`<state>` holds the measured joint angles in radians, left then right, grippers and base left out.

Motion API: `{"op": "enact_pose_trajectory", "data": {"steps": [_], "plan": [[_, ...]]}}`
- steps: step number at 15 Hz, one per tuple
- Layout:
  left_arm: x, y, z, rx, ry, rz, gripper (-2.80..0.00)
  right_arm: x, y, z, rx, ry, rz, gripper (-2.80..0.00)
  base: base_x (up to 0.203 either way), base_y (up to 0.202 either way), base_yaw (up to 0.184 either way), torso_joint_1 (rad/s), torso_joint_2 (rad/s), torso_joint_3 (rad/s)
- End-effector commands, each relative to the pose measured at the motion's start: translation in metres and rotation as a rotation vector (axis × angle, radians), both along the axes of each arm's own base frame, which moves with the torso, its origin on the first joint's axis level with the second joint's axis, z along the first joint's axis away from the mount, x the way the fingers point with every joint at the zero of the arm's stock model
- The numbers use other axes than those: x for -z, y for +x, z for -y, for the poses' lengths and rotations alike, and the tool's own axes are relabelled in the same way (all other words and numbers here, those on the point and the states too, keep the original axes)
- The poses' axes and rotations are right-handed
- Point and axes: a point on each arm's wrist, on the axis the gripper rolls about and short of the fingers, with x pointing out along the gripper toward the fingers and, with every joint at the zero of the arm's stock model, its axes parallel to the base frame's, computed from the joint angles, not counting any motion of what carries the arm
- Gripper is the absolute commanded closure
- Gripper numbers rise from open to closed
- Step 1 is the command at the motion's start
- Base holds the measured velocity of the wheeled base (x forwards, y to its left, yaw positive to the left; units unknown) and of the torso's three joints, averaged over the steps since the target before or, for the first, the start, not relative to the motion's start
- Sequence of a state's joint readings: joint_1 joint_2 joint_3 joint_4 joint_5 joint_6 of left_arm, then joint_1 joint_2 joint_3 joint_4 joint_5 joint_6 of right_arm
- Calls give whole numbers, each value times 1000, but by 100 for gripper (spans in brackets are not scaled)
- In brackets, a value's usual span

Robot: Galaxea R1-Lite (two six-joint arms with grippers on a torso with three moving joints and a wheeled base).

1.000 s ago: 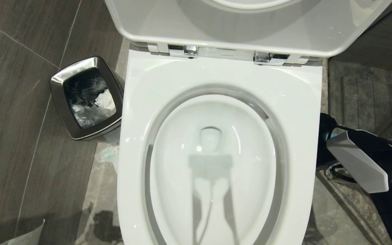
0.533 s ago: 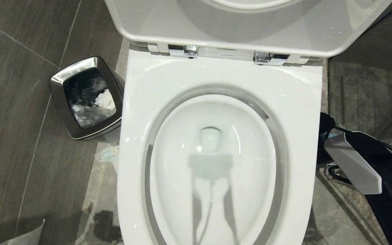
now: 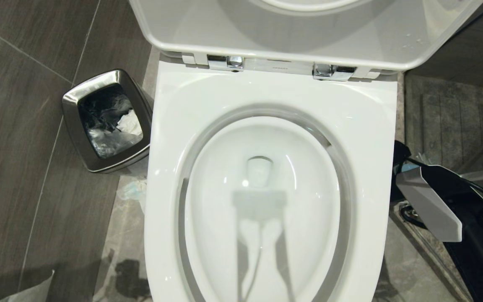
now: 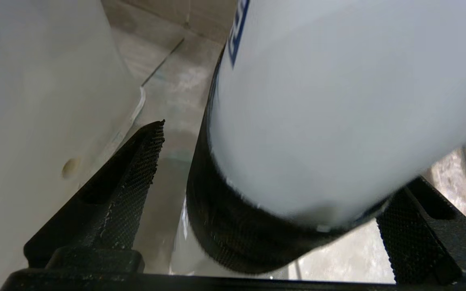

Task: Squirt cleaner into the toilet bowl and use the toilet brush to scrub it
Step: Pour in the cleaning agent

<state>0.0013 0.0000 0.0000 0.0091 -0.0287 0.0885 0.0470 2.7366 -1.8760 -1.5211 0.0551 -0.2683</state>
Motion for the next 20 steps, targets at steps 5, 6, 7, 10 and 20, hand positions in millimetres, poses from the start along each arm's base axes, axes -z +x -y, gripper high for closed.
{"op": "enact_pose_trajectory", "data": {"steps": [5,6,7,10,20], "plan": [[0,0,0,0,0,-3,0,1,5,-1,-5,-2,52,-280,0,0,0,0,0,0],[0,0,0,0,0,-2,0,2,5,-1,-5,-2,50,-280,0,0,0,0,0,0],[0,0,0,0,0,-3,0,4,6,-1,-5,-2,47,-280,0,0,0,0,0,0],[0,0,0,0,0,-3,0,7,6,0,-4,-2,44,-280,0,0,0,0,0,0],[0,0,0,0,0,-3,0,6,7,0,-8,-5,47,-280,0,0,0,0,0,0]]}}
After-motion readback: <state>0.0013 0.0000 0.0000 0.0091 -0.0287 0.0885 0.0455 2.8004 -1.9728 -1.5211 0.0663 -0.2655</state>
